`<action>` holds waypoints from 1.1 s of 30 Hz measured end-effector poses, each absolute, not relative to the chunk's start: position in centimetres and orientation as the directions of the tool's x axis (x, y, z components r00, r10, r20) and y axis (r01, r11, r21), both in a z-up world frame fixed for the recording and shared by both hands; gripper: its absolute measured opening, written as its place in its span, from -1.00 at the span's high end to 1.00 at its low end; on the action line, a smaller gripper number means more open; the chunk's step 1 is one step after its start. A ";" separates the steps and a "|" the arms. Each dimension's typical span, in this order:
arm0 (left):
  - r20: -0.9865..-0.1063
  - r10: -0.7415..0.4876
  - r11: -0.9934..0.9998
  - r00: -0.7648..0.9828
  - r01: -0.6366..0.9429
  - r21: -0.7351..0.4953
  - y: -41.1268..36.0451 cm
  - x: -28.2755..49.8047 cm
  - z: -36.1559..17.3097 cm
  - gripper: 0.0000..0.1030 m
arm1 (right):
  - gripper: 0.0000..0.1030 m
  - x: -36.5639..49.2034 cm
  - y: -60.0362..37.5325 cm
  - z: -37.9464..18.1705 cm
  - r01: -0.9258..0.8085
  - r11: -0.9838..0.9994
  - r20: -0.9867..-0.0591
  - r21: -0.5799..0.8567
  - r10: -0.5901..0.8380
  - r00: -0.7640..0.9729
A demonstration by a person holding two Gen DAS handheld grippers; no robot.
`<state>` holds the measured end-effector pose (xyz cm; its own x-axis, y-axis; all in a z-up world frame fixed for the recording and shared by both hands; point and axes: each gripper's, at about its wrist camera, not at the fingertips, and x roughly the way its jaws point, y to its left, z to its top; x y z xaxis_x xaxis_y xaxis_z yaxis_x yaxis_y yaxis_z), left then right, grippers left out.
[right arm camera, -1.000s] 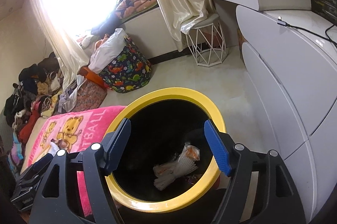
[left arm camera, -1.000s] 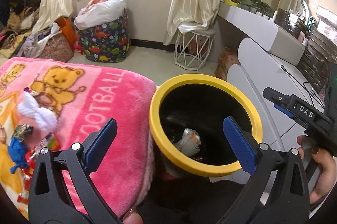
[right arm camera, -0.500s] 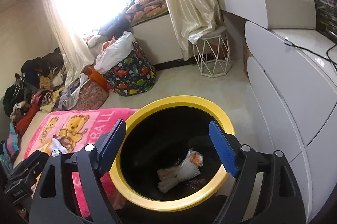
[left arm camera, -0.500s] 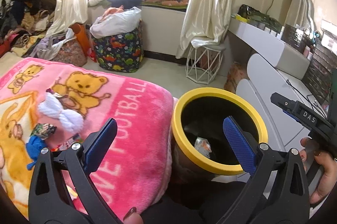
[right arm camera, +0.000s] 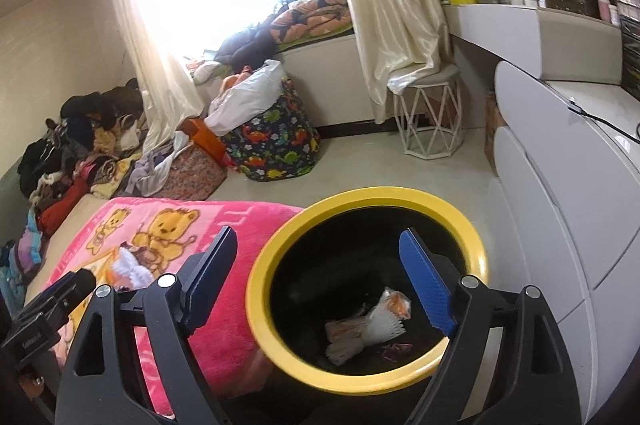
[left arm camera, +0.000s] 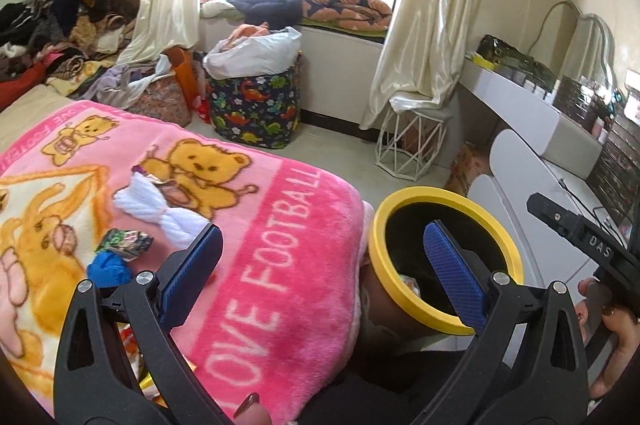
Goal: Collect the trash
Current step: 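Move both tools back toward the blanket, then grasp the blue glove with the left tool while the right tool grasps the white foam net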
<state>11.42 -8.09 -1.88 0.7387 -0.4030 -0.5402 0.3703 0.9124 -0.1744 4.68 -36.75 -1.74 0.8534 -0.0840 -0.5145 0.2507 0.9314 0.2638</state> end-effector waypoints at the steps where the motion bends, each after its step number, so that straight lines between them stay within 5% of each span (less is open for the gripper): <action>1: -0.539 -0.398 0.915 0.742 0.364 -0.174 -7.7 11.5 -1.9 -0.80 | -0.56 4.8 -36.4 -1.7 0.243 0.934 -0.513 0.260 -0.079 0.855; 33: -0.543 -0.256 0.959 0.799 0.139 -0.247 5.4 13.5 -3.6 -0.80 | -0.57 7.9 -21.3 -2.3 -0.075 0.988 -0.555 0.135 0.138 0.820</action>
<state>13.51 5.41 -3.58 0.7995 -0.2564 -0.5432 0.1393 0.9588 -0.2474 7.86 -21.34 -2.26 0.8201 0.1382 -0.5553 -0.0753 0.9880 0.1346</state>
